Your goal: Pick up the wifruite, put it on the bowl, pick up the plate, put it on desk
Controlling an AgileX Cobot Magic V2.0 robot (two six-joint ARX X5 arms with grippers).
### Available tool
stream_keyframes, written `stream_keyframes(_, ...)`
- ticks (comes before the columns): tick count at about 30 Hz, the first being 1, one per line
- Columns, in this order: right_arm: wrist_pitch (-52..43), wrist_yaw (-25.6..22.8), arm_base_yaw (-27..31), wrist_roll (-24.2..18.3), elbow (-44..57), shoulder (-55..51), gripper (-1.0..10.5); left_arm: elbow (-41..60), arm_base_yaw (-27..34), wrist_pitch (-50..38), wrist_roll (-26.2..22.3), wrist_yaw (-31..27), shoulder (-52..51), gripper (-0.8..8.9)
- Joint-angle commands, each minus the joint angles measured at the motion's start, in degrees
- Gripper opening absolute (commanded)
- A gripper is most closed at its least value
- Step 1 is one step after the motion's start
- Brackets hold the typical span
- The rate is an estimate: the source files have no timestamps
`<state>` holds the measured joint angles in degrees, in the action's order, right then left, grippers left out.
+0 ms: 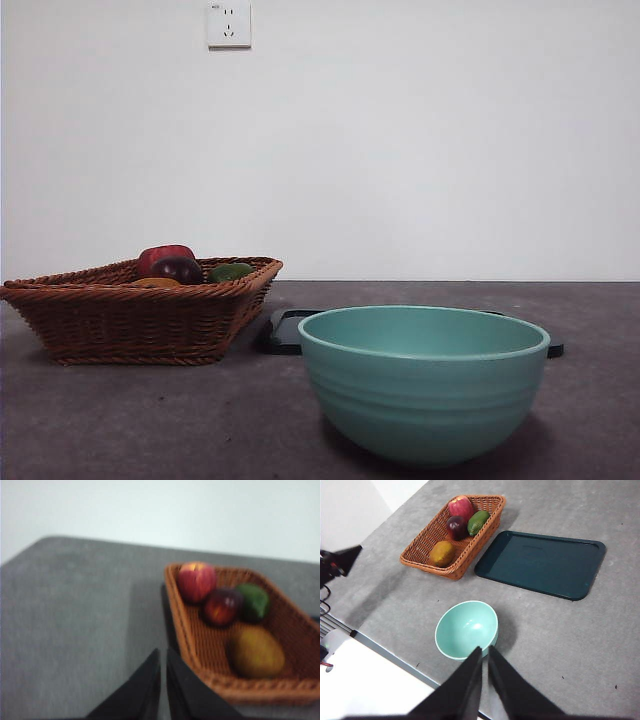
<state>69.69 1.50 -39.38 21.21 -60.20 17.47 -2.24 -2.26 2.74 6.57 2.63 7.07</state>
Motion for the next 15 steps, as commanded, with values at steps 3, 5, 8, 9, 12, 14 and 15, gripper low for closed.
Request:
stream_keyframes(3, -0.63, -0.07, -0.57, -0.26, -0.61, -0.02, 0.1, 1.60, 0.07, 1.05, -0.13, -0.31, -1.97, 0.19)
stream_keyframes(5, -0.63, -0.07, -0.57, -0.26, -0.61, -0.02, 0.1, 1.60, 0.04, 2.32, -0.46, -0.28, -2.84, 0.19)
stream_keyframes(8, -0.63, -0.07, -0.57, -0.26, -0.61, -0.02, 0.1, 1.60, 0.04, 5.22, -1.62, -0.31, -3.82, 0.19)
stream_keyframes(9, -0.63, -0.07, -0.57, -0.26, -0.61, -0.02, 0.1, 1.60, 0.04, 6.25, -1.88, -0.31, -4.09, 0.19)
stream_keyframes(12, -0.63, -0.07, -0.57, -0.26, -0.61, -0.02, 0.1, 1.60, 0.04, 7.93, -1.99, -0.28, -4.66, 0.19)
stream_keyframes(14, -0.63, -0.07, -0.57, -0.26, -0.61, -0.02, 0.1, 1.60, 0.04, 7.98, -1.99, -0.28, -5.16, 0.19)
stream_keyframes(15, -0.61, -0.07, -0.57, -0.26, -0.61, -0.02, 0.1, 1.60, 0.04, 7.98, -1.99, -0.28, -5.49, 0.19)
